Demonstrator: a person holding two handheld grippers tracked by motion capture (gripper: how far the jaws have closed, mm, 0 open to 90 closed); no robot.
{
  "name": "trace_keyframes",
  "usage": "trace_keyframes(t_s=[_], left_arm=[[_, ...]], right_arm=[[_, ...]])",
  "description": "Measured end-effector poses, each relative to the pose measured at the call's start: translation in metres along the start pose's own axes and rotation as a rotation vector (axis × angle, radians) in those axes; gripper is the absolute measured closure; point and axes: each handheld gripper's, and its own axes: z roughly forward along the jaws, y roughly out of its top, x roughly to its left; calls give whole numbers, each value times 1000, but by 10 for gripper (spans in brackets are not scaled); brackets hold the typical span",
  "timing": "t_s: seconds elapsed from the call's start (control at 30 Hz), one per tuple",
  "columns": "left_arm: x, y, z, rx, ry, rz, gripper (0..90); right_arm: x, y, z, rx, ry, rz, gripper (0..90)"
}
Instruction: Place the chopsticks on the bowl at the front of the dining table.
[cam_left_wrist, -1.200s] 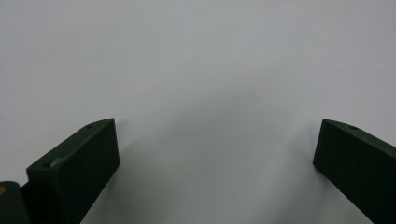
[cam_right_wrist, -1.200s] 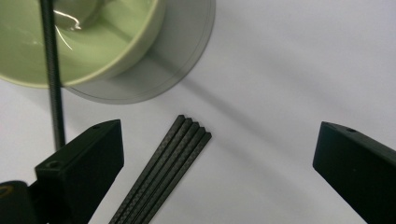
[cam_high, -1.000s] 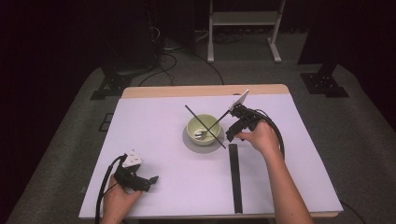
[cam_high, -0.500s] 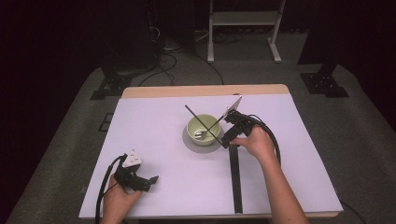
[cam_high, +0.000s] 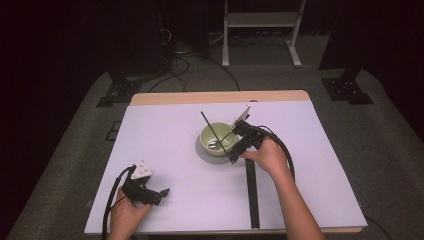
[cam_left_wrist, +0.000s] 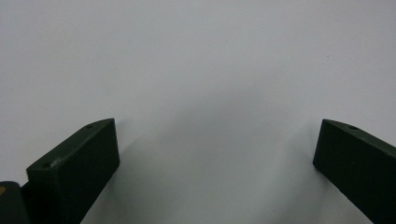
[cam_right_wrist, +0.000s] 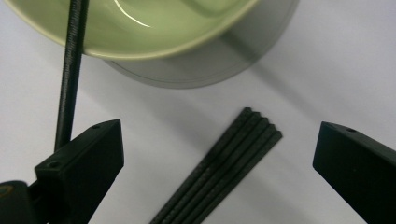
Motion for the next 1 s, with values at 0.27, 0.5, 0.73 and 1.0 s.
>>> trace_keyframes(t_s=[0.27,0.5,0.73,1.0], left_arm=[[0,0,0,0,0,0,0],[0,0,0,0,0,0,0],[0,0,0,0,0,0,0],[0,0,0,0,1,2,0]], right_arm=[[15,5,3,8,15,-16,11],[30,10,7,11,24,-38,11],[40,14,8,2,35,-40,11],[44,15,7,-4,42,-39,11]])
